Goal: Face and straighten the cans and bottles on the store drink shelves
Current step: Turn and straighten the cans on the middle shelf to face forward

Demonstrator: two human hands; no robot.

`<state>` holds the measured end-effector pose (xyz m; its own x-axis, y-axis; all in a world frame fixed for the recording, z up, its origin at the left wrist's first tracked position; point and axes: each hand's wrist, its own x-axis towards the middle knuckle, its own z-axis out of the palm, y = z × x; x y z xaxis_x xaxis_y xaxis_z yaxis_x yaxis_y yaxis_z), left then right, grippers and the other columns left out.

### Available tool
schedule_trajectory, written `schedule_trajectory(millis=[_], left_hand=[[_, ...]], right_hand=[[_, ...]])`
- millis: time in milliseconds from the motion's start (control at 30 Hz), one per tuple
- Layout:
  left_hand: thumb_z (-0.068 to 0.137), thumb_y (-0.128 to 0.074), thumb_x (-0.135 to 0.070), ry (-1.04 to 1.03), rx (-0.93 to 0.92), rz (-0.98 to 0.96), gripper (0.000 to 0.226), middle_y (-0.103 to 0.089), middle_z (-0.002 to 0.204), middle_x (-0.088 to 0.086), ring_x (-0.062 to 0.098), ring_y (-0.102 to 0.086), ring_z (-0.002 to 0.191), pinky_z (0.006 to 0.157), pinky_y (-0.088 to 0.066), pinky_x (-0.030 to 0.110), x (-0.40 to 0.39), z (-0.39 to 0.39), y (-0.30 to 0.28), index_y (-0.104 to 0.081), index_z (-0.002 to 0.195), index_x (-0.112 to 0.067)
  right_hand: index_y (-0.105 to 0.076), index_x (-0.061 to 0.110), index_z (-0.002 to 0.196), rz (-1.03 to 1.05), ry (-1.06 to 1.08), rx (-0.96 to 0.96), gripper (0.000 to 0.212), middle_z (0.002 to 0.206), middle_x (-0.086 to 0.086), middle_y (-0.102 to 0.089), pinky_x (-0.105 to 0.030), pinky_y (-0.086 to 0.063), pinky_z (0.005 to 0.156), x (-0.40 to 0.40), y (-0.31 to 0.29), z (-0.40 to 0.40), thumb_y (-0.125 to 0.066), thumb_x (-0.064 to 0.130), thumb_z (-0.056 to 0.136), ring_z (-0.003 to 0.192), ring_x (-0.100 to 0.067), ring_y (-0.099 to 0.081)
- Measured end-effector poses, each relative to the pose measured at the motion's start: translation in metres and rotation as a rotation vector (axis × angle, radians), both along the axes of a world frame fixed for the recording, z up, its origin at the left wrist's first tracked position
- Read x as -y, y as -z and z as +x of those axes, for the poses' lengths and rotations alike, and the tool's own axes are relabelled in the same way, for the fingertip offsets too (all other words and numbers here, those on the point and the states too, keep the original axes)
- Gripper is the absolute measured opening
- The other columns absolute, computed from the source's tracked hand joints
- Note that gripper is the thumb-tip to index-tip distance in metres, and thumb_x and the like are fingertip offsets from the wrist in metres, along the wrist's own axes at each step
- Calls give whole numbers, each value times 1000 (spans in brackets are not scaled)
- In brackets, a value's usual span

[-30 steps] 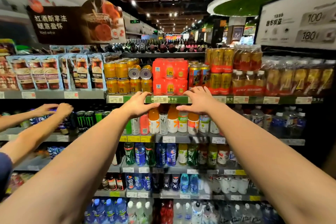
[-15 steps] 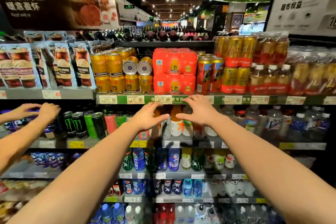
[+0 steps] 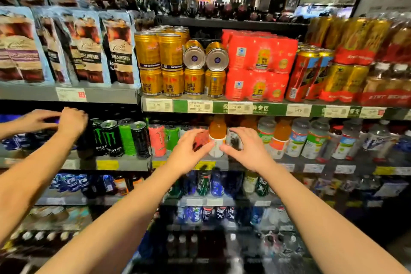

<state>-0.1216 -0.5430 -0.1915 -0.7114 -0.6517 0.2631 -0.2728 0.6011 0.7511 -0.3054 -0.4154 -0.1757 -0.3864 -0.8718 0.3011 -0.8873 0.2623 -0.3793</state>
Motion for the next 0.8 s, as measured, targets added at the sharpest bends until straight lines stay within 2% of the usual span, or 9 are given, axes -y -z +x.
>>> schedule_trajectory(millis=[100,200,300,400,467,567,700,800], left_hand=[[87,-56,-64,-34,-11,33,69,-45,148,-4,12,-39,138,115,-32,35,17,19,21,-44,145,-29],[86,-52,-70,-58,-11,56,72,-44,147,-5,9,-37,137,114,-29,31,29,31,34,-44,144,-28],[85,-55,-67,-103,-24,33,71,-50,138,-4,9,-43,131,114,-33,33,45,38,39,-49,140,-22],[77,-55,-64,-193,-42,60,73,-54,135,-3,13,-49,128,114,-36,38,62,43,45,-54,134,-21],[75,-57,-63,-242,-59,71,71,-54,133,-3,14,-50,127,112,-38,40,72,47,47,-56,133,-22],[77,-56,-63,-274,-62,-2,72,-54,128,-2,15,-51,122,107,-39,34,88,57,50,-56,132,-17],[80,-59,-54,-326,-89,-3,60,-54,124,-7,12,-50,118,102,-38,30,104,73,49,-58,130,-22],[88,-70,-34,-390,-59,-47,48,-50,125,-11,6,-45,118,104,-34,26,120,86,47,-56,131,-20]], right_hand=[[-44,24,144,8,-20,37,84,147,-1,-44,-42,-27,116,18,20,14,-50,78,80,139,-23,-32],[-46,23,143,-11,-43,68,81,147,-3,-44,-44,-26,117,38,32,25,-54,75,81,140,-24,-32],[-50,24,138,-40,-70,82,90,138,-1,-51,-45,-32,112,62,40,32,-44,87,73,132,-23,-40],[-58,14,130,-145,-123,102,82,124,-5,-60,-33,-35,104,85,44,44,-55,72,73,118,-23,-49],[-64,3,121,-252,-149,73,76,116,-13,-66,-36,-41,100,101,53,53,-61,65,76,110,-28,-56],[-66,2,118,-288,-217,60,75,116,-14,-67,-39,-42,100,123,59,65,-60,66,79,110,-31,-59],[-63,-1,122,-304,-298,52,79,118,-15,-66,-38,-36,104,140,57,81,-53,69,85,113,-29,-57],[-61,1,126,-259,-324,89,85,123,-14,-64,-29,-32,105,154,51,94,-54,72,81,119,-27,-53]])
